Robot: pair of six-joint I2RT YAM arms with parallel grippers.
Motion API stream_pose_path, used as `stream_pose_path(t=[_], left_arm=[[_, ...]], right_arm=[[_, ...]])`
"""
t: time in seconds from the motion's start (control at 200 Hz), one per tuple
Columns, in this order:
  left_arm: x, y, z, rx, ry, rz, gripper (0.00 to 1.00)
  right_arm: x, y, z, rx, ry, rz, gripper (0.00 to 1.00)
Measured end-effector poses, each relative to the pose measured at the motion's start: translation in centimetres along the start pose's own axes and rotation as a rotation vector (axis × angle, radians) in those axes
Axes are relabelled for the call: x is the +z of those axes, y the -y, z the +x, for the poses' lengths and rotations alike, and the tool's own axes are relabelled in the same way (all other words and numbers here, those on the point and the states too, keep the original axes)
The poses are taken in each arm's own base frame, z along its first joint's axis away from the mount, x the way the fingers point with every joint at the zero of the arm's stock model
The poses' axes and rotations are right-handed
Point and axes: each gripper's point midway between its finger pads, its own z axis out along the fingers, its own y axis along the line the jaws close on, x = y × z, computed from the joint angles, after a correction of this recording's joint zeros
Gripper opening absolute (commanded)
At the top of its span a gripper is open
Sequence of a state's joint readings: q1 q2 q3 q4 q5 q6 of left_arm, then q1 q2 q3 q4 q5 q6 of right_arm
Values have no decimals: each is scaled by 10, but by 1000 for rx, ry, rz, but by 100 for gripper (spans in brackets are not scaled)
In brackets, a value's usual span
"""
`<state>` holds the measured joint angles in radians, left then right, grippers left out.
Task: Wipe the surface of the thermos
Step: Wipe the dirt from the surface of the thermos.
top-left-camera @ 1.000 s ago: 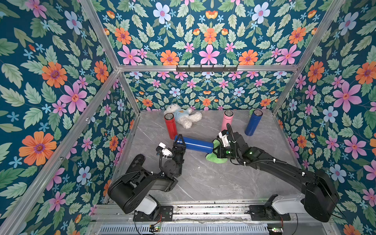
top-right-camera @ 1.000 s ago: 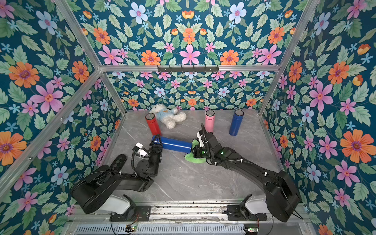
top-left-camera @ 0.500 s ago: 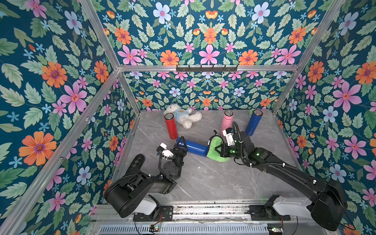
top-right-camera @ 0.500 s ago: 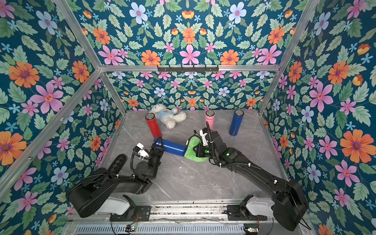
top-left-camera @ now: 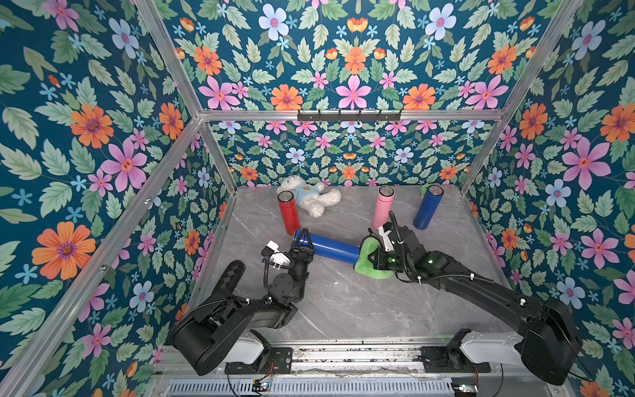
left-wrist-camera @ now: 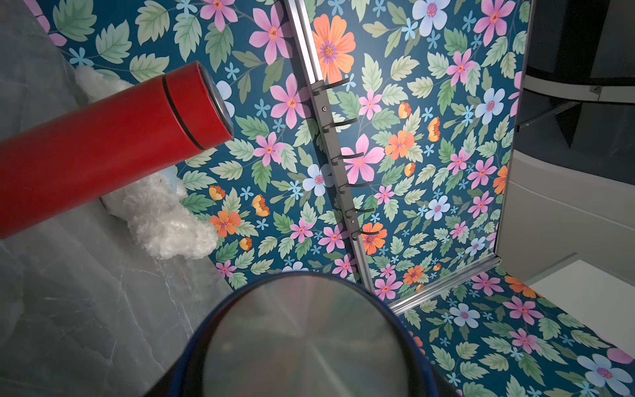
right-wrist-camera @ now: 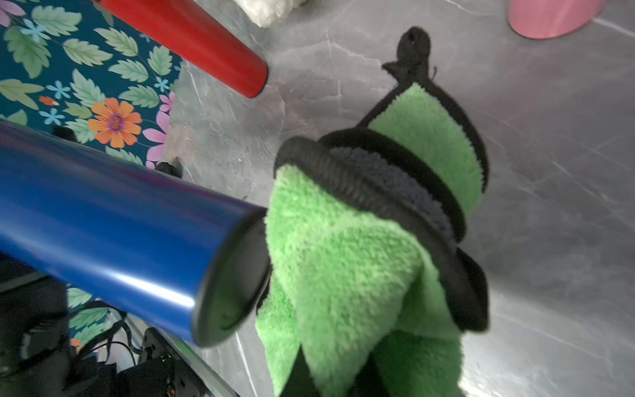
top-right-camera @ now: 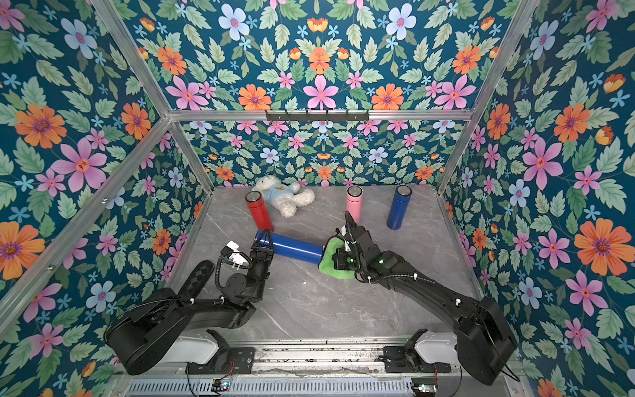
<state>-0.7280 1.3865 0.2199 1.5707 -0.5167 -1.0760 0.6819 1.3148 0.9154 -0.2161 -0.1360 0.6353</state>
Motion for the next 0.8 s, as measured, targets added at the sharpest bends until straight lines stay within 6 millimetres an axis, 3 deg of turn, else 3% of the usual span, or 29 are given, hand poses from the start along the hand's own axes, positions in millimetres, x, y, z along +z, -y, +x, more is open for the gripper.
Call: stream_pose_path(t=[0.205,0.575,0.8], left_arm=[[4,-5,0,10,14,-18,0],[19,5,0,6,51,-12,0],[15,10,-6,-5,68,4,0]], right_arm=[[16,-21,-8,20,-4,-100,0],[36,-21,12,69,-45,-134,0],[28,-30,7,68,-28,-167,0]])
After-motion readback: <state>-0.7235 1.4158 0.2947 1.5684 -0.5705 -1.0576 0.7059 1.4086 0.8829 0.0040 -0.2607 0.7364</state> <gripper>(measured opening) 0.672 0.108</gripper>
